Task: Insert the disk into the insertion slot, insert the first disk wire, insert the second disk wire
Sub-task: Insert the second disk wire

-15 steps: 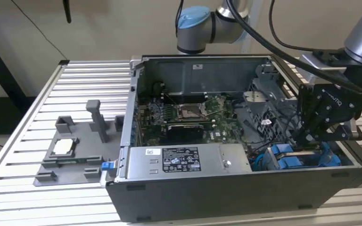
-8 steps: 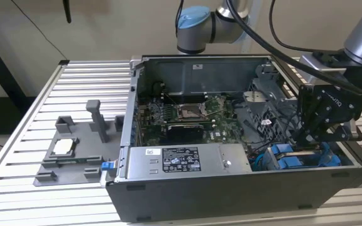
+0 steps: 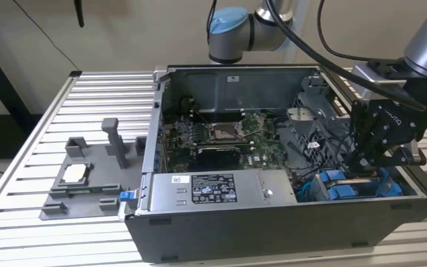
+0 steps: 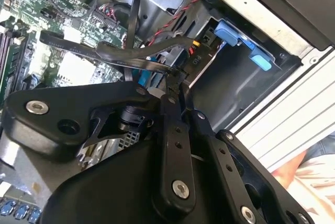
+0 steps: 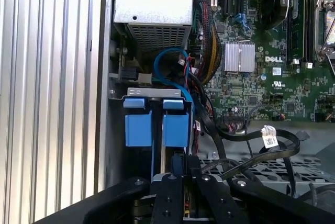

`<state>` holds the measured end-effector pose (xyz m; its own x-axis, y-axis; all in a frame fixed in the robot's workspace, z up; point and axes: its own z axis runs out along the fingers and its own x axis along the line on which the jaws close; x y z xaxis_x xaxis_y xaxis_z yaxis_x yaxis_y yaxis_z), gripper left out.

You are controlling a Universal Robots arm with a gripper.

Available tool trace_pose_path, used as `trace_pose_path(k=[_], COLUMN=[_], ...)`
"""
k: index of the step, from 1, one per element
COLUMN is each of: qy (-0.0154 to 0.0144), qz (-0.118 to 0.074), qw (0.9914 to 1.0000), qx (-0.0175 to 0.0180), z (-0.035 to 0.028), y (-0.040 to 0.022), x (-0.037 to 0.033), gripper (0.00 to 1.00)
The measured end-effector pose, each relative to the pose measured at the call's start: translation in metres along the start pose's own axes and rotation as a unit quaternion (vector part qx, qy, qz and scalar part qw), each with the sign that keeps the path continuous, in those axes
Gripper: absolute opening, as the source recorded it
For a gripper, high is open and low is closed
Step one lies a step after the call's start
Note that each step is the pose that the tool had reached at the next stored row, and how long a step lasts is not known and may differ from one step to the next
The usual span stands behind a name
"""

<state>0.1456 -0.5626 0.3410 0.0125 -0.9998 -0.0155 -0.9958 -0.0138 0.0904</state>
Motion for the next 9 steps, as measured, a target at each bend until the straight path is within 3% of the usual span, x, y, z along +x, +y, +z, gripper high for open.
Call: trace_pose_path(k=[9], qy=[-0.0005], qz=[0.004], qw=[0.99999], qx=[0.0001], z=[0.0036], y=[-0.0004], x=[0.0004], gripper=[0.16])
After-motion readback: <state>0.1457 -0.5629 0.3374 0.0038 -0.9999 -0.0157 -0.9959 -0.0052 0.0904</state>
